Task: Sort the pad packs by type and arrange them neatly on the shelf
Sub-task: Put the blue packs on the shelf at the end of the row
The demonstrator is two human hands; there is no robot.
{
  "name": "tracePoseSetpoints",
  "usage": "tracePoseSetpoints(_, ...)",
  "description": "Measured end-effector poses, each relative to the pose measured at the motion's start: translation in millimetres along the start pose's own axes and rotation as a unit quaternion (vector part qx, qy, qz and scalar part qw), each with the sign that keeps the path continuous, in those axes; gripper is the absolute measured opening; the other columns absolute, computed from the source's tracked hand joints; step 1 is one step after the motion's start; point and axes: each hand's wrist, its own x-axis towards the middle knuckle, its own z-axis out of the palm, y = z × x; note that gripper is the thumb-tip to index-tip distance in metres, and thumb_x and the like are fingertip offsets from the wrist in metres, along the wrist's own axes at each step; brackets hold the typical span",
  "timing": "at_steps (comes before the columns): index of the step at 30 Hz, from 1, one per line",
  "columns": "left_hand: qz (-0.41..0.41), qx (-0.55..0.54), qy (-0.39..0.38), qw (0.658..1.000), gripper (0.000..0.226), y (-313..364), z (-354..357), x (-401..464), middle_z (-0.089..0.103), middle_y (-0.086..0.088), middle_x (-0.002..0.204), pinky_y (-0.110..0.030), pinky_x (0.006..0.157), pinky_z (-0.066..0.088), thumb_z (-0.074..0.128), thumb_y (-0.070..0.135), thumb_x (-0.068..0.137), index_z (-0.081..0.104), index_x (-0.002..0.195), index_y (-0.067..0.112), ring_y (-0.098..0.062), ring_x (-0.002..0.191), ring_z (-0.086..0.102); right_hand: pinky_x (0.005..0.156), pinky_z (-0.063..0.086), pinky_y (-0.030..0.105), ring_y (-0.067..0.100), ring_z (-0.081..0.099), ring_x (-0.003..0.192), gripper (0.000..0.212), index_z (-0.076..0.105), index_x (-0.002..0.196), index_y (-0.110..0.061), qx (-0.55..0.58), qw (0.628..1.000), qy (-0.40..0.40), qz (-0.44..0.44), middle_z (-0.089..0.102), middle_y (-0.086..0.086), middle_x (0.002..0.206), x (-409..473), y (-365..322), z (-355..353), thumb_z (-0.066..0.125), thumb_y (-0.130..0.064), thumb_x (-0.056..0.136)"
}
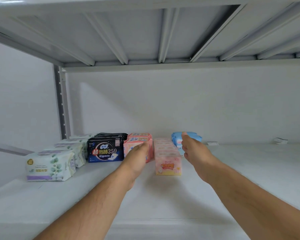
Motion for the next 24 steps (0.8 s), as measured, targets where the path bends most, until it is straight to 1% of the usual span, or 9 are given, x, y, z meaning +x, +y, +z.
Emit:
tracePoseSetpoints(5, 0.001, -0.016, 0.021, 1.000, 0.023, -4, -29, -16, 0.063, 0.018, 0.117, -0.033, 0.109, 0.036, 0.039, 0.043, 0.103, 0.057, 0.115, 0.037, 0.006, 0.103, 0.053, 0.115, 0.036, 0.045, 0.014, 0.053, 0.120, 0.059, 0.060, 0.125, -0.034, -0.010, 1.000, -0.005, -0.016, 0.059, -0.010, 0.119, -17, -3, 22, 0.046, -0.071, 0.081)
tracePoseSetpoints(8, 0.002, -0.022, 0.023, 0.999, 0.026, -5, -50, -27, 0.067, 0.019, 0.108, -0.030, 0.104, 0.038, 0.038, 0.038, 0.105, 0.063, 0.098, 0.034, 0.009, 0.098, 0.055, 0.113, 0.039, 0.046, 0.009, 0.052, 0.089, 0.026, 0.057, 0.081, -0.038, 0.005, 0.999, -0.027, -0.023, 0.051, -0.017, 0.083, -24, 2, 37, 0.048, -0.061, 0.089)
tracePoseSetpoints(10, 0.009, -0.023, 0.044, 0.999, 0.026, -8, -66, -35, 0.066, 0.021, 0.100, -0.031, 0.104, 0.038, 0.039, 0.037, 0.105, 0.062, 0.093, 0.035, 0.005, 0.098, 0.056, 0.113, 0.040, 0.046, 0.007, 0.052, 0.081, 0.032, 0.060, 0.069, -0.041, 0.007, 0.999, -0.038, -0.032, 0.052, -0.020, 0.071, -31, 4, 50, 0.048, -0.051, 0.096)
tracePoseSetpoints(12, 0.006, -0.026, 0.064, 0.998, 0.022, -13, -80, -42, 0.062, 0.017, 0.117, -0.036, 0.113, 0.034, 0.041, 0.040, 0.104, 0.061, 0.110, 0.035, -0.003, 0.116, 0.053, 0.113, 0.040, 0.044, 0.007, 0.049, 0.073, 0.048, 0.063, 0.055, -0.045, -0.002, 0.999, -0.040, -0.031, 0.053, -0.025, 0.059, -40, 5, 63, 0.046, -0.039, 0.100)
tracePoseSetpoints(14, -0.003, -0.032, 0.072, 0.997, 0.043, -15, -89, -48, 0.048, 0.010, 0.145, -0.041, 0.118, 0.030, 0.042, 0.044, 0.102, 0.047, 0.142, 0.028, -0.009, 0.134, 0.042, 0.112, 0.041, 0.044, 0.007, 0.054, 0.087, 0.041, 0.068, 0.061, -0.044, 0.005, 0.999, -0.047, -0.024, 0.061, -0.026, 0.070, -43, 9, 73, 0.048, -0.040, 0.097)
tracePoseSetpoints(16, -0.012, -0.038, 0.078, 0.996, 0.051, -17, -94, -51, 0.042, 0.009, 0.151, -0.042, 0.118, 0.029, 0.042, 0.045, 0.102, 0.038, 0.149, 0.026, -0.010, 0.136, 0.040, 0.112, 0.041, 0.044, 0.010, 0.058, 0.111, 0.028, 0.072, 0.082, -0.038, 0.007, 0.998, -0.056, -0.016, 0.068, -0.023, 0.096, -47, 10, 80, 0.050, -0.054, 0.086)
tracePoseSetpoints(18, -0.014, -0.042, 0.079, 0.996, 0.052, -15, -94, -54, 0.042, 0.009, 0.150, -0.043, 0.118, 0.029, 0.042, 0.046, 0.101, 0.037, 0.149, 0.027, -0.009, 0.130, 0.043, 0.112, 0.041, 0.044, 0.010, 0.057, 0.120, 0.046, 0.070, 0.098, -0.035, -0.001, 0.998, -0.065, -0.014, 0.068, -0.019, 0.108, -48, 8, 83, 0.048, -0.066, 0.073)
tracePoseSetpoints(21, -0.016, -0.037, 0.086, 0.995, 0.053, -9, -89, -54, 0.042, 0.008, 0.150, -0.044, 0.118, 0.030, 0.043, 0.046, 0.101, 0.036, 0.150, 0.026, -0.010, 0.129, 0.044, 0.111, 0.042, 0.044, 0.010, 0.057, 0.119, 0.044, 0.070, 0.098, -0.033, 0.001, 0.997, -0.071, -0.014, 0.069, -0.020, 0.105, -42, 6, 79, 0.049, -0.066, 0.078)
tracePoseSetpoints(24, -0.015, -0.029, 0.105, 0.994, 0.051, -1, -80, -51, 0.045, 0.009, 0.147, -0.044, 0.116, 0.032, 0.043, 0.047, 0.101, 0.040, 0.147, 0.027, -0.011, 0.127, 0.048, 0.112, 0.041, 0.044, 0.010, 0.059, 0.107, 0.035, 0.074, 0.074, -0.042, 0.003, 0.997, -0.071, -0.018, 0.069, -0.026, 0.083, -35, -1, 68, 0.049, -0.047, 0.097)
